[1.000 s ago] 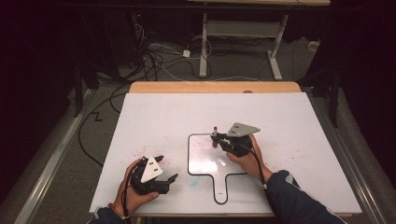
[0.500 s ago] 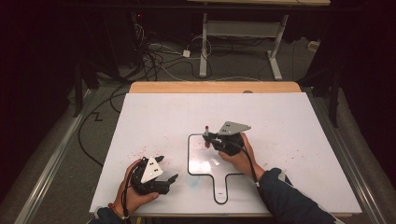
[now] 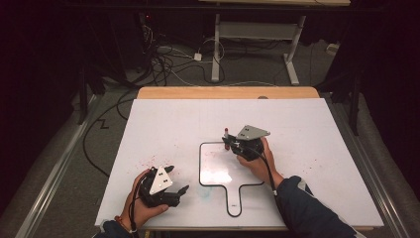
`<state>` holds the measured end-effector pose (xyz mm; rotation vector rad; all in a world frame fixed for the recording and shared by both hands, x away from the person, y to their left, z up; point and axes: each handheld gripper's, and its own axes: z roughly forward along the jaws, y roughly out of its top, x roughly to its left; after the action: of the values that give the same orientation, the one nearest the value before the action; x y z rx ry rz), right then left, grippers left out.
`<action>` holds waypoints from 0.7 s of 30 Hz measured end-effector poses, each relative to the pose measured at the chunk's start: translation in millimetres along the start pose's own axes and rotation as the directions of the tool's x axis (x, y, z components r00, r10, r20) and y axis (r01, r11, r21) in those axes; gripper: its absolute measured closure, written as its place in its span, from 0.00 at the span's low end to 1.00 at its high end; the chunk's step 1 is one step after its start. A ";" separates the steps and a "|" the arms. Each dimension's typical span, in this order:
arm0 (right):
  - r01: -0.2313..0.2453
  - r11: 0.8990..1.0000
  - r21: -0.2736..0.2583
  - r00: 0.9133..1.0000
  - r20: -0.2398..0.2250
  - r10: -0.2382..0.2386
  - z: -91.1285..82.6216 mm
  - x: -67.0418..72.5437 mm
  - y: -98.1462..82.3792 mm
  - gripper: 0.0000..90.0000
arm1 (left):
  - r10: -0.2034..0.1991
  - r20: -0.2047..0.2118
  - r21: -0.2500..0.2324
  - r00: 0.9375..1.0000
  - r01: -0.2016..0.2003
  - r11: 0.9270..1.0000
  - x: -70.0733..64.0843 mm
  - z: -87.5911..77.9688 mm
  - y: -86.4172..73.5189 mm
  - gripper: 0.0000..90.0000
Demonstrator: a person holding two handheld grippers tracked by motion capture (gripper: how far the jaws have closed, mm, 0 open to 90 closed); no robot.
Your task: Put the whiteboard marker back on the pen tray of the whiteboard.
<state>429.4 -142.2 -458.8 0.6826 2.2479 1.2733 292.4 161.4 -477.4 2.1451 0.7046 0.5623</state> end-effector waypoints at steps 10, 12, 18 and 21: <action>0.020 1.000 -0.019 0.988 -0.151 -0.023 14.2 33.1 11.6 0.91 | -0.004 0.004 -0.002 1.000 0.004 1.000 0.7 -0.6 -0.1 0.22; 0.042 0.999 -0.009 0.987 -0.157 -0.043 14.7 37.9 14.1 0.91 | -0.006 0.004 -0.006 1.000 0.006 1.000 0.6 -0.8 -0.5 0.22; 0.038 0.999 0.014 0.998 -0.043 -0.038 18.5 14.1 13.5 0.91 | -0.005 0.006 -0.008 1.000 0.005 1.000 0.5 -1.2 -0.2 0.22; 0.005 1.000 0.003 0.999 -0.051 -0.005 19.0 5.7 11.6 0.91 | -0.005 0.008 -0.007 1.000 0.005 1.000 0.6 -1.0 -0.2 0.22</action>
<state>438.9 -121.3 -458.3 0.6518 2.2921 1.2985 292.2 162.5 -477.0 2.1370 0.7027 0.5528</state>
